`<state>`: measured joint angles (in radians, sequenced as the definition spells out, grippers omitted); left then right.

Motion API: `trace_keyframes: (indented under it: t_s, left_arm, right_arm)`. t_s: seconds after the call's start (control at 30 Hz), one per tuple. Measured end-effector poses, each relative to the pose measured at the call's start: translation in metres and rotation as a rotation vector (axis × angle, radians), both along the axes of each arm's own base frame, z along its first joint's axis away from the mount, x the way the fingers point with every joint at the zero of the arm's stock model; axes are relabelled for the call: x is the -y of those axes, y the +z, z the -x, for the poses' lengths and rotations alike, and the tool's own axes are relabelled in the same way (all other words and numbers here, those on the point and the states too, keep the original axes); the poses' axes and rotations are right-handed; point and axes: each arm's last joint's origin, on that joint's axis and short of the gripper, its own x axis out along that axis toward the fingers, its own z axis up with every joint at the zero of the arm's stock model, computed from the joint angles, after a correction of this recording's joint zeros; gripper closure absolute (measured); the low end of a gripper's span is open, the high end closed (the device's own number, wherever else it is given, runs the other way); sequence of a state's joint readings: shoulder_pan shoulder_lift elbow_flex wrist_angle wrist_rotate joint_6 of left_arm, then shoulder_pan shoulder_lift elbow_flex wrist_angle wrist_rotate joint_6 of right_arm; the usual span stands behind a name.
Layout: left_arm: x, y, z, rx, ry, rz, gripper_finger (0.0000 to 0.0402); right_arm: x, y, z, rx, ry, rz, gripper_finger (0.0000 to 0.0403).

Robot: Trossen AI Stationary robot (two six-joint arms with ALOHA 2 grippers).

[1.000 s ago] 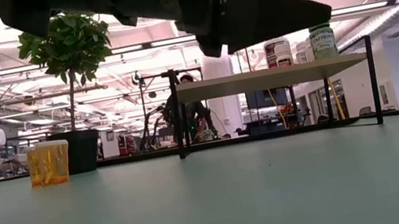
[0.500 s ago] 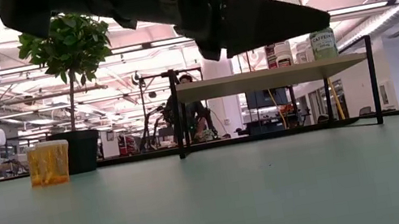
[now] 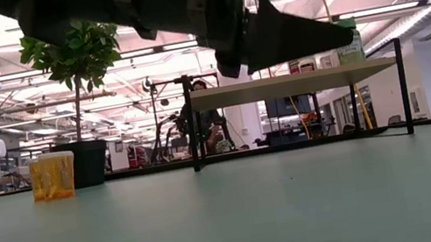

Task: Pick and place medicine bottles onto shelf by color
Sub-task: Put the blue pill bottle on the shelf

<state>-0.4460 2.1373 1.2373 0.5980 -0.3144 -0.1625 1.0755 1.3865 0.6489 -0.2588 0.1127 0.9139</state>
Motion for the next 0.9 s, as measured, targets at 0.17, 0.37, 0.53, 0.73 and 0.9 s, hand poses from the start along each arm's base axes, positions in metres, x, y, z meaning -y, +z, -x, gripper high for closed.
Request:
trace_keyframes:
  t_s: [0.17,0.37,0.53,0.73,0.9]
  left_arm:
    - [-0.003,0.0,-0.002,-0.015,-0.054,0.072,0.0044]
    - [-0.012,0.005,-0.008,-0.018,-0.13,0.289,0.0044]
    - [-0.025,0.008,-0.014,-0.029,-0.157,0.452,0.0044]
    - [-0.04,0.007,-0.02,-0.058,-0.092,0.537,0.0044]
    - [-0.053,0.001,-0.022,-0.103,-0.023,0.528,0.0044]
  right_arm:
    - [-0.007,0.02,-0.018,0.133,0.067,0.017,0.0233]
    - [-0.001,0.043,-0.046,0.273,0.168,0.144,0.0229]
    - [0.022,0.053,-0.07,0.323,0.223,0.375,0.023]
    - [0.046,0.051,-0.095,0.359,0.307,0.56,0.0229]
    - [0.054,0.04,-0.107,0.344,0.414,0.657,0.0228]
